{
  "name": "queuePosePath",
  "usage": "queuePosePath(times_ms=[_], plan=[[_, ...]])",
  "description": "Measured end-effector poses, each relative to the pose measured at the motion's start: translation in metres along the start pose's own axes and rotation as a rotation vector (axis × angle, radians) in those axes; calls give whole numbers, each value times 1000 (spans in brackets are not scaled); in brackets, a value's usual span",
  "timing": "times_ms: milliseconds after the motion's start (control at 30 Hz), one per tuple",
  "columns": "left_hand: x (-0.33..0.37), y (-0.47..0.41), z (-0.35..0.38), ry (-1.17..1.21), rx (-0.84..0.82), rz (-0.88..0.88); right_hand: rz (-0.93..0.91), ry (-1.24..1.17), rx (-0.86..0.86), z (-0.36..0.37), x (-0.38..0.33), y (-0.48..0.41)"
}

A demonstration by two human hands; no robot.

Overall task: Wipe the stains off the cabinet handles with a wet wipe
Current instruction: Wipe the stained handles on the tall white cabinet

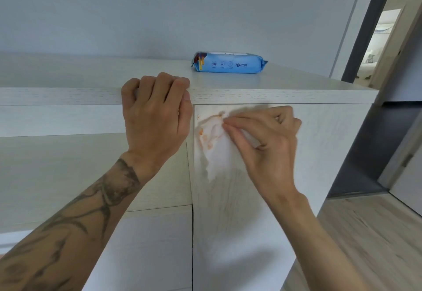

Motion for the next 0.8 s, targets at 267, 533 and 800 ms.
queuePosePath(times_ms=[267,533,800], plan=[[1,0,-2,27,-9,-14,50,48,59,-33,42,-1],[3,-2,-6,39,-45,-30,280,-33,171,-73,59,7],[4,-3,-9,59,-79,-61,246,-66,58,-39,22,-1]])
Point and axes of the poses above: each hand's wrist, its own y-axis away from the middle knuckle, its own z-axis out of the palm, x = y × z, the point moved 4 cm from there along -y, towards the middle knuckle, and after that the axes turned 10 degrees about z, right-handed, at the moved point
